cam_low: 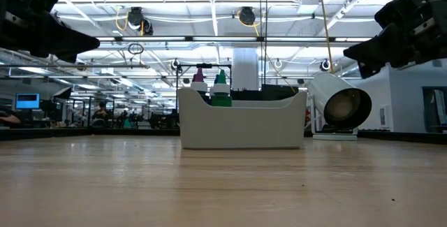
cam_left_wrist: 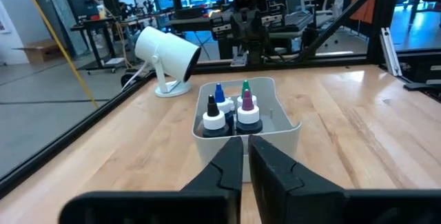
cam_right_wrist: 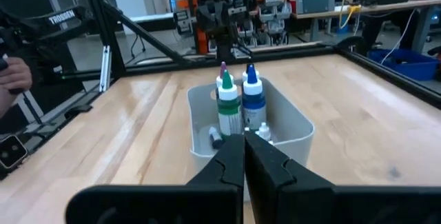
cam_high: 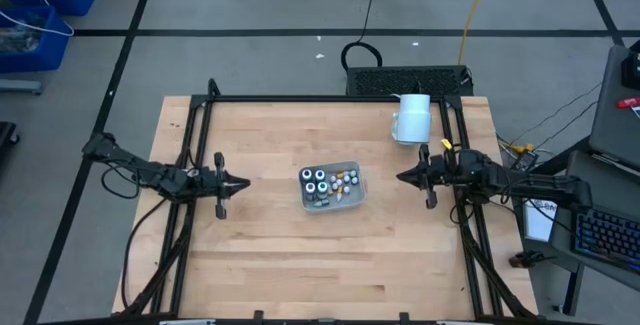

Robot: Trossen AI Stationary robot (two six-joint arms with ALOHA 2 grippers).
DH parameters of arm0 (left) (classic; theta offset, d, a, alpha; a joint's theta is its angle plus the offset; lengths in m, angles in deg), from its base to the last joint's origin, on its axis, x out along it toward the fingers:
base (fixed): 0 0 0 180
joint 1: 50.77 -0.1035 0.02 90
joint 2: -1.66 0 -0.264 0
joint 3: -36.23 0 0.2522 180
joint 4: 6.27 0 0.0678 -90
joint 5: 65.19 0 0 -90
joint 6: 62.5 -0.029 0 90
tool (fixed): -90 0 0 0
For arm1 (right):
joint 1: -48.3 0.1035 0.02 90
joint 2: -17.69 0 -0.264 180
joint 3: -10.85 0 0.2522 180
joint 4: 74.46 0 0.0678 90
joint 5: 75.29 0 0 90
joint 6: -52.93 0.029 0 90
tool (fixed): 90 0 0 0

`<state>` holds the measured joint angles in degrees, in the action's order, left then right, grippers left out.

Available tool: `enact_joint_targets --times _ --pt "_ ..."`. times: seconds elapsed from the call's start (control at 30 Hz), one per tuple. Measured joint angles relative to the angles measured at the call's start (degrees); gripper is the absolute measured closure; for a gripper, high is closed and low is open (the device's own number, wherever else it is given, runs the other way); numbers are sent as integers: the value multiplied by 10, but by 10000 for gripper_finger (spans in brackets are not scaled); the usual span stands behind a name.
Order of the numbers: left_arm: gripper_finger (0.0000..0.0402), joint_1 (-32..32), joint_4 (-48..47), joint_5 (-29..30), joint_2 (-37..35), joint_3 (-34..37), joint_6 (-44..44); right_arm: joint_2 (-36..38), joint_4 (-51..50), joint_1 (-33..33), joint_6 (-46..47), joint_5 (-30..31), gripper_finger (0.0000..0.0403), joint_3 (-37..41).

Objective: Pick & Place food coloring
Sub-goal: Return to Home Position

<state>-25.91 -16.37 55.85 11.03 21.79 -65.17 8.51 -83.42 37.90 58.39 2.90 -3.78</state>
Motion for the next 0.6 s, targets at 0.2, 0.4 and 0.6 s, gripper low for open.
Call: enact_joint_targets --times 0.2,0.4,0.6 --pt "363 0 0 0 0 0 17 -4 21 0 15 0 403 0" --pt "362 0 0 0 0 0 30 -4 37 0 15 0 403 0" --pt "362 0 0 2 0 0 21 -4 42 0 14 14 403 0"
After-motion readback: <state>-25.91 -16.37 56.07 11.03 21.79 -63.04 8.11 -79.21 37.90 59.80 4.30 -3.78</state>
